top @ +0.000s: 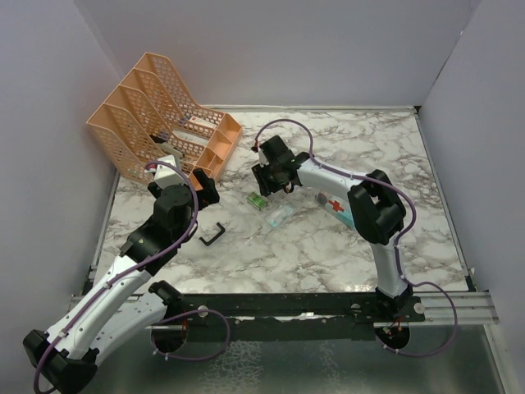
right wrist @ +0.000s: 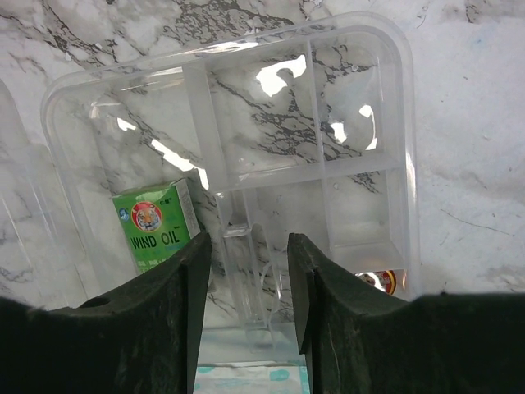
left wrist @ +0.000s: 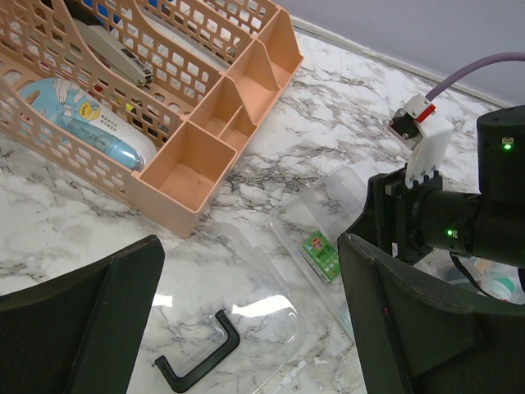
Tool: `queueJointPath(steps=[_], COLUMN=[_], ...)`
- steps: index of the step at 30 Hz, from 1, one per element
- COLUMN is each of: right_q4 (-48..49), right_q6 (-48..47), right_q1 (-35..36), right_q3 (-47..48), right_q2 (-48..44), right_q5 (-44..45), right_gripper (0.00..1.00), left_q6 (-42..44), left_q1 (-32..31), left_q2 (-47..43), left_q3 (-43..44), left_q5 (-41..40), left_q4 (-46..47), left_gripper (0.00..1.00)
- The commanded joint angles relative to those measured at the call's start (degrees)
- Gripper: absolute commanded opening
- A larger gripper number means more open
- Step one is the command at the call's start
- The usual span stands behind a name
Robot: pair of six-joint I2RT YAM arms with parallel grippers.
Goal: Organize the medicine kit
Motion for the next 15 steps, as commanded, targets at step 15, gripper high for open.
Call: queueJointPath(steps=[15], right_q4=[-2.3], right_q6=[-3.6], right_q1=[-0.3], right_q3=[2.6], right_q2=[3.6], right_q5=[-1.6], right_gripper=[0.37], left_q6=[0.4], left_q1=[-0.2], left_q2=[-0.4], left_q3=[0.7], left_q5=[-1.1], left_q4=[0.6], left_gripper=[0.91])
